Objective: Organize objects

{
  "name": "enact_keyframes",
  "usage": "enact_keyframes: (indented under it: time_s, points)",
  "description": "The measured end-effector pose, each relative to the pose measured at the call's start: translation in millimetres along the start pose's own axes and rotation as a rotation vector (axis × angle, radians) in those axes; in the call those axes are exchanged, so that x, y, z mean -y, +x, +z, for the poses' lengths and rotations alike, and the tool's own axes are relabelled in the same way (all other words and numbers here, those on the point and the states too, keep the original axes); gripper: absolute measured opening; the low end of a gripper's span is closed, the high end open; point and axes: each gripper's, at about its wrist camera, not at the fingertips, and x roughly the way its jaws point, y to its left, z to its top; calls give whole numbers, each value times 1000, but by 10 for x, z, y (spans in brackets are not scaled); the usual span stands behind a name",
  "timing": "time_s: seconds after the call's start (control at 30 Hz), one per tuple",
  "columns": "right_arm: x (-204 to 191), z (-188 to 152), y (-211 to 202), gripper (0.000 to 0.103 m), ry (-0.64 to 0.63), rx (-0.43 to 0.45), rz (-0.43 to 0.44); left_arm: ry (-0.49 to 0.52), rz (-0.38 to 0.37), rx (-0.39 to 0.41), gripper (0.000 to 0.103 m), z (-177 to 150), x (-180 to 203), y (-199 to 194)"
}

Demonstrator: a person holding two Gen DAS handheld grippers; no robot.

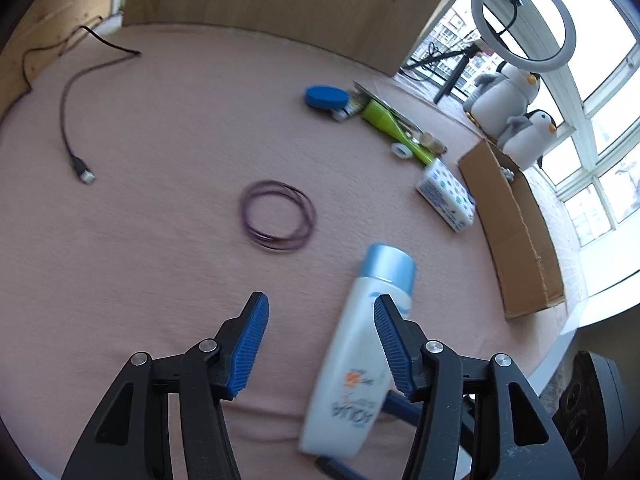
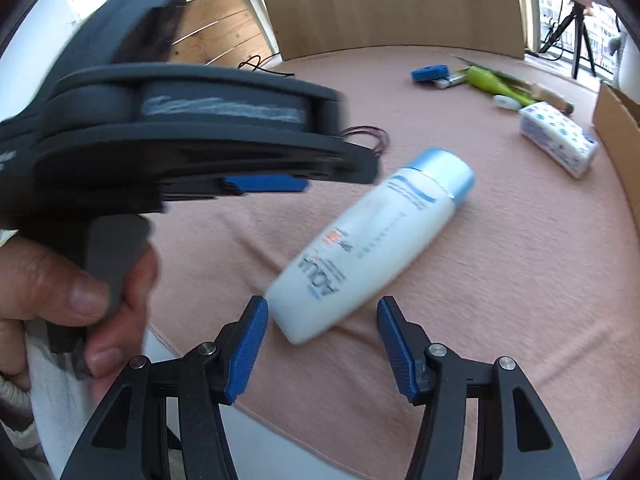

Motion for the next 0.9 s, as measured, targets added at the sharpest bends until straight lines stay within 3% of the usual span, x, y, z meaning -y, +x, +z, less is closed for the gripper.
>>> enact_keyframes:
  time_s: [0.2, 0.33, 0.47, 0.6, 0.73, 0.87, 0.9]
  points:
    - [-50, 163, 137, 55, -15, -7, -68, -38, 94, 65, 60, -82, -431, -439]
    - [-120, 221, 164, 67, -57, -20, -142, -72, 107, 81, 61, -109, -591, -532]
    - [33, 229, 163, 67, -81, -58, -170, -55, 83, 75, 61, -89, -545, -496]
    - [322, 21, -90, 67, -55, -81, -235, -17, 57, 72, 64, -39, -338, -369]
    - [484, -15, -318, 67, -18, -41, -235, 0, 41, 53, 66, -17, -176, -231]
    - [191, 115, -260, 67, -49, -10, -141, -2, 36, 52, 66, 15, -104, -219]
    - [132, 151, -193, 67, -56, -10, -151, -4, 38, 60, 66, 28, -100, -251]
